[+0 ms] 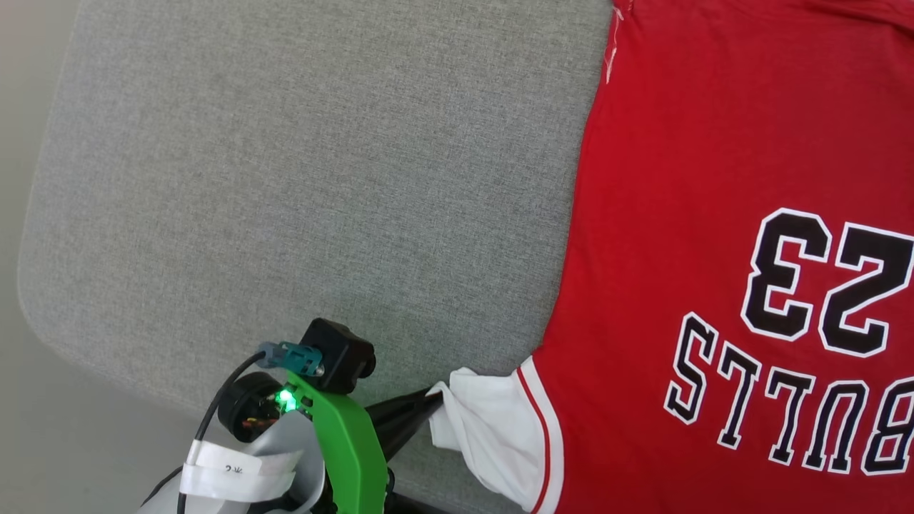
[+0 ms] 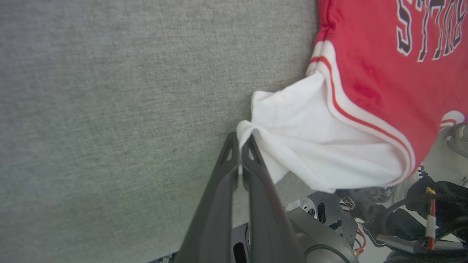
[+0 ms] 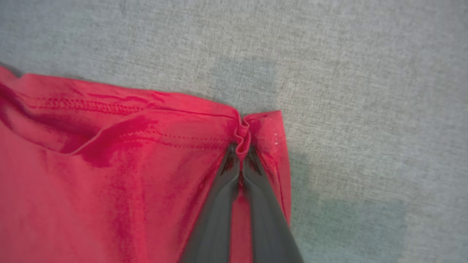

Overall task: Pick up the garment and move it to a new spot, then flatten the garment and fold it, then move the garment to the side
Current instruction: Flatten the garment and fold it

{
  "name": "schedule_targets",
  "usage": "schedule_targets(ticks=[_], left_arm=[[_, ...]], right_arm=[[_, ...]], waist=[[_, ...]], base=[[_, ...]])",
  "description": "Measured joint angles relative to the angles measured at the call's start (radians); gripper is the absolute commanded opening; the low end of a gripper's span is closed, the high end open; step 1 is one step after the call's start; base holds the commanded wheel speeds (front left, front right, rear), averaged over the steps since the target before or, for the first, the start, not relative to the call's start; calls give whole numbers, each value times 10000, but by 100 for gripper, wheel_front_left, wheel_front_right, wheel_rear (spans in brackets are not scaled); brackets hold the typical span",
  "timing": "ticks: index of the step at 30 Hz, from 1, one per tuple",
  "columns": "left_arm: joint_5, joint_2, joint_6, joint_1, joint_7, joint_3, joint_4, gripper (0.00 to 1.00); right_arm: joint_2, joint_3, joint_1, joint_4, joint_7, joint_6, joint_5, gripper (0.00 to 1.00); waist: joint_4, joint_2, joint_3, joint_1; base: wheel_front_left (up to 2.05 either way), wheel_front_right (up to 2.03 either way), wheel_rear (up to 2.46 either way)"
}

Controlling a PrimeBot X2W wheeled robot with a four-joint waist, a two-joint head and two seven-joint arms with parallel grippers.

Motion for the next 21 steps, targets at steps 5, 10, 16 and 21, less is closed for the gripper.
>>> schedule_targets(ticks=[5, 10, 16, 21], left_arm=[[29, -19, 33, -27, -73, 23, 192, 0], [-10, -15, 54, -18, -117, 59, 290, 0], [-82, 42, 134, 54, -176, 146, 518, 0], [-186, 100, 251, 308, -245, 265, 677, 0]], right_arm=[[25, -8, 384, 42, -320, 0, 94, 0], [12, -63, 1123, 173, -777, 0, 167, 0], [38, -362, 2506, 307, -1467, 2, 347, 0], [251, -848, 3776, 343, -1960, 2, 604, 0]], waist=[[-81, 0, -250, 0], [-245, 0, -707, -1], [-582, 0, -1480, -1], [-947, 0, -2169, -1]], base=[[0, 0, 0], [0, 0, 0], [0, 0, 0], [0, 0, 0]])
